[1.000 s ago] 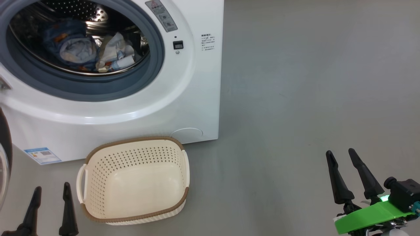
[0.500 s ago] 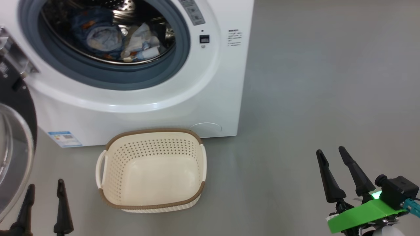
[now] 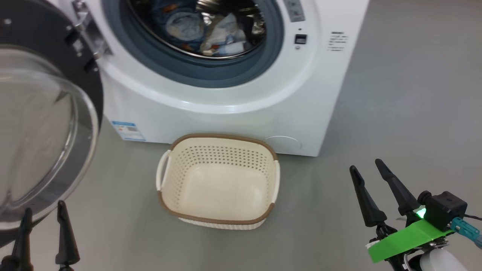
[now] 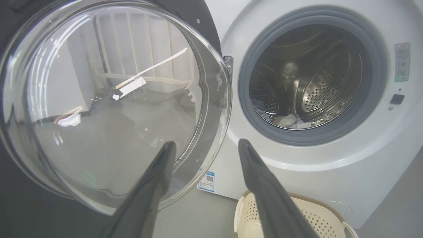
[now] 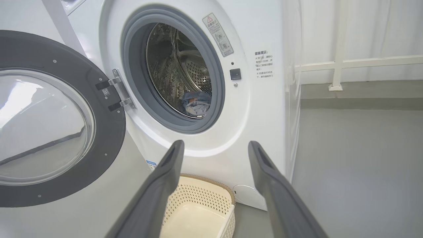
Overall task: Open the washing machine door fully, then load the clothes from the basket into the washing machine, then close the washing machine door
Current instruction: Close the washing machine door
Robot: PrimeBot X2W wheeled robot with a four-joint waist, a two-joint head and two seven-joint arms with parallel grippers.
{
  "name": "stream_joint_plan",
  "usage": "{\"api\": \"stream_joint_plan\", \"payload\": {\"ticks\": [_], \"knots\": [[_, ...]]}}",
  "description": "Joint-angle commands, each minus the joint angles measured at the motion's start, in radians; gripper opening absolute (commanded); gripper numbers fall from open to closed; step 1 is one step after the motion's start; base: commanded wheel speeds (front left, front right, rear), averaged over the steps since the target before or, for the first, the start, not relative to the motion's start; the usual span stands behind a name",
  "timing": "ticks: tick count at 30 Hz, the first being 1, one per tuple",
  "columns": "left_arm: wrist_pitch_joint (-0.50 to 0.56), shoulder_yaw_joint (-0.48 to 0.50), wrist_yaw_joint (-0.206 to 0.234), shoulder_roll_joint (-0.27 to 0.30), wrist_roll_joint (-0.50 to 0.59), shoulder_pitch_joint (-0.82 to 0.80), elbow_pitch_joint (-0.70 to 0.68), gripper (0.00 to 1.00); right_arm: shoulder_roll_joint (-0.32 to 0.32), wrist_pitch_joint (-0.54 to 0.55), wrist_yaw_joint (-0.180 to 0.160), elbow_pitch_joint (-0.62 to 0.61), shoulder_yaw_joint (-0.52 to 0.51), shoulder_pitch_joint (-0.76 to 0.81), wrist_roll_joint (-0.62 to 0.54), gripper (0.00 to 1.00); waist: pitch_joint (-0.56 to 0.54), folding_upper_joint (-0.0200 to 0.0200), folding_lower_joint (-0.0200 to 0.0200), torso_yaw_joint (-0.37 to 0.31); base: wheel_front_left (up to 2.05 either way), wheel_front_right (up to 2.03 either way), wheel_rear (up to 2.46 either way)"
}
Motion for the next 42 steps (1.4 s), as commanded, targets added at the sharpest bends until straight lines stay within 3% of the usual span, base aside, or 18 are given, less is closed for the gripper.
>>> {"api": "stream_joint_plan", "payload": {"ticks": [1, 12, 20, 29, 42], "knots": [[-0.005, 0.022, 0.007, 0.014, -0.009, -0.017, -0.030, 1.00, -0.016, -0.008, 0.004, -0.020, 0.022, -0.028, 0.007, 1.00, 0.009, 0.0000, -0.0001, 0.075, 0.00, 0.00, 0.00], [-0.005, -0.021, 0.050, 0.014, -0.058, 0.012, 0.037, 1.00, -0.031, -0.008, 0.004, -0.010, 0.074, -0.044, 0.014, 1.00, 0.007, 0.0000, -0.0001, 0.234, 0.00, 0.00, 0.00], [-0.005, -0.026, 0.064, 0.014, -0.072, 0.023, 0.050, 1.00, -0.032, -0.008, 0.004, -0.005, 0.096, -0.051, 0.018, 1.00, 0.003, 0.0000, -0.0001, 0.312, 0.00, 0.00, 0.00], [-0.005, -0.027, 0.073, 0.014, -0.086, 0.034, 0.037, 1.00, -0.035, -0.008, 0.004, 0.000, 0.109, -0.058, 0.020, 1.00, 0.003, 0.0000, -0.0001, 0.362, 0.00, 0.00, 0.00], [-0.005, -0.016, 0.089, 0.014, -0.115, 0.060, -0.002, 1.00, -0.036, -0.008, 0.004, 0.011, 0.148, -0.088, 0.029, 1.00, 0.018, 0.0000, -0.0001, 0.375, 0.00, 0.00, 0.00]]}}
